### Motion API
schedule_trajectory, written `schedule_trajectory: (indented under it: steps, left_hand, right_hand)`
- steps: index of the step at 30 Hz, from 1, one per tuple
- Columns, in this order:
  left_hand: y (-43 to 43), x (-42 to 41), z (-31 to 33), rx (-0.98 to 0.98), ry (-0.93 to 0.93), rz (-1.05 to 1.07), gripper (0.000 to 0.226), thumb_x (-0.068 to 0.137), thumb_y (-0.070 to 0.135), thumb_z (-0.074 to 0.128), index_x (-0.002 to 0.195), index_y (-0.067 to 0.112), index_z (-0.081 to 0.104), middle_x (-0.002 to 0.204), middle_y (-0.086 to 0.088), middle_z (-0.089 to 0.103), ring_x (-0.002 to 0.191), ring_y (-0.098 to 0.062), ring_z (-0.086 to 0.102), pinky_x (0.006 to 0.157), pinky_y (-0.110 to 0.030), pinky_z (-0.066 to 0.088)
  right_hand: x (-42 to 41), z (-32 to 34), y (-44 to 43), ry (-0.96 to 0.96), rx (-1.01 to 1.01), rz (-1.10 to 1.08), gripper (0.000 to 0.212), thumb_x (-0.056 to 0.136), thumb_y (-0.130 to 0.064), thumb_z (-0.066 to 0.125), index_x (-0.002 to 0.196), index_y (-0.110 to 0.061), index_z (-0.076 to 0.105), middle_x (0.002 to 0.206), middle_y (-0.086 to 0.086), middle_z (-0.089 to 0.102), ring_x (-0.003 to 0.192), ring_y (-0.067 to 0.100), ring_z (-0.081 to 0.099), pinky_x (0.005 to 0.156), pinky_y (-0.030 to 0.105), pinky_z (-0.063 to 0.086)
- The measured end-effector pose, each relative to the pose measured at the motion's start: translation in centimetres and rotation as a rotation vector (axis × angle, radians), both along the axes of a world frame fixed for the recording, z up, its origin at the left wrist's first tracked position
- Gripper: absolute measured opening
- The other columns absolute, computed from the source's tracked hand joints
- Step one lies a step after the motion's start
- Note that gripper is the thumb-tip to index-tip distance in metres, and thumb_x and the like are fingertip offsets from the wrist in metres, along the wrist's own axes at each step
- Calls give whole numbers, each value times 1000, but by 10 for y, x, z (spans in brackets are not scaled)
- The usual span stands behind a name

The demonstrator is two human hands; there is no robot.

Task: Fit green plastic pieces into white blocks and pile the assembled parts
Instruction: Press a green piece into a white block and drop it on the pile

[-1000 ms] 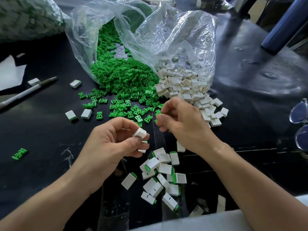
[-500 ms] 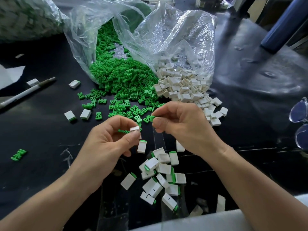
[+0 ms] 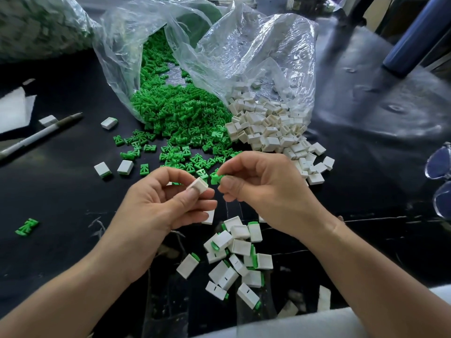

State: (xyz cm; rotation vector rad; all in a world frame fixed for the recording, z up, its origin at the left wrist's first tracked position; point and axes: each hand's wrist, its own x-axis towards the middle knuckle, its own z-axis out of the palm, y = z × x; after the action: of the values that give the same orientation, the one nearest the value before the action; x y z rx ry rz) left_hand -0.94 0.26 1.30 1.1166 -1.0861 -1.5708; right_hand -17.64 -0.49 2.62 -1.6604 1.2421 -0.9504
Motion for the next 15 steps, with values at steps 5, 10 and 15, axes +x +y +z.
schedule_trajectory:
  steps: [5, 10, 15]
  left_hand:
    - [3, -1, 0, -29, -41, -34, 17, 66, 14, 59, 82, 7, 56, 77, -15, 72, 70, -23, 72, 53, -21, 54]
    - [3, -1, -1, -65, -101, -55, 19, 67, 14, 59, 83, 6, 55, 77, -14, 73, 70, -22, 72, 53, -21, 54]
    - [4, -1, 0, -90, -128, -61, 20, 66, 16, 61, 82, 6, 56, 74, -13, 72, 68, -22, 71, 52, -21, 54]
  right_hand:
    - [2, -2, 0, 17, 1, 25, 25, 83, -6, 65, 75, -29, 62, 72, 3, 69, 64, 14, 66, 69, 36, 57]
    - [1, -3, -1, 53, 2, 35, 21, 82, -6, 65, 76, -25, 63, 73, 5, 69, 64, 15, 65, 69, 39, 56]
    - [1, -6, 0, 102, -18, 37, 10, 81, -6, 67, 78, -16, 67, 68, -3, 65, 65, 12, 62, 68, 31, 54]
